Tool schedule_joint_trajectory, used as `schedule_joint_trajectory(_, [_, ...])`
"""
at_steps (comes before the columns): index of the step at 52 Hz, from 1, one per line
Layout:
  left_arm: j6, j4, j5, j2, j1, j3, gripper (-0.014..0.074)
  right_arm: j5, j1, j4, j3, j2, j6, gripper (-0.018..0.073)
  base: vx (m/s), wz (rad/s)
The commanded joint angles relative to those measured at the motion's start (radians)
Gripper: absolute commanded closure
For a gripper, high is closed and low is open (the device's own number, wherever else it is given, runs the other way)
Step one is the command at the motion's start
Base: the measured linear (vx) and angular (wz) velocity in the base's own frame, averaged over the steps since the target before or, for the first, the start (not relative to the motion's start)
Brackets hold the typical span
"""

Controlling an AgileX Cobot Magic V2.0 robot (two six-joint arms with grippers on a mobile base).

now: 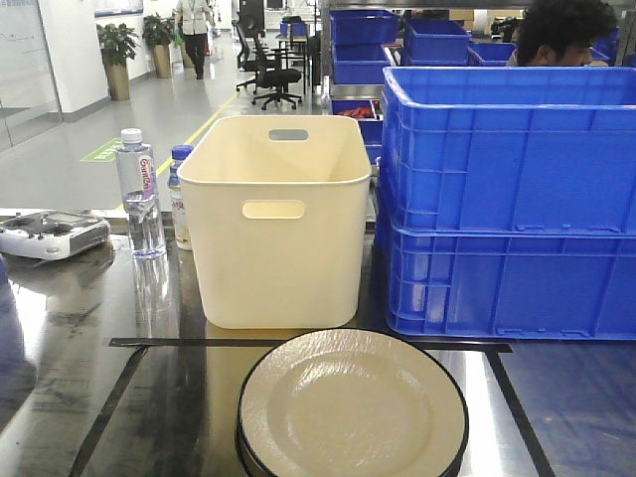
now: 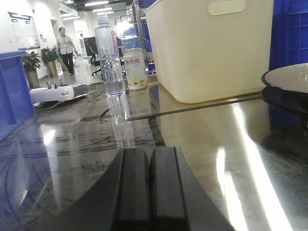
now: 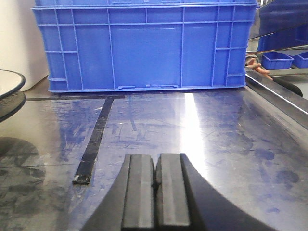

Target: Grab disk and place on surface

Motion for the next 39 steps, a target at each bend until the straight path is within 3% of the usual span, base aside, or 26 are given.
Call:
schedule_joint_trajectory(1, [-0.006, -0.010, -0.087, -0.011, 0.001, 0.012, 0.0598, -0.077, -0.007, -0.015, 0.018, -0.013, 0.000, 0.0568, 0.00, 0.00])
schedule_joint_trajectory(39, [-0.006, -0.010, -0.087, -0.011, 0.001, 0.012, 0.0598, -0.077, -0.007, -0.008, 0.018, -0.012, 0.000, 0.0568, 0.00, 0.00])
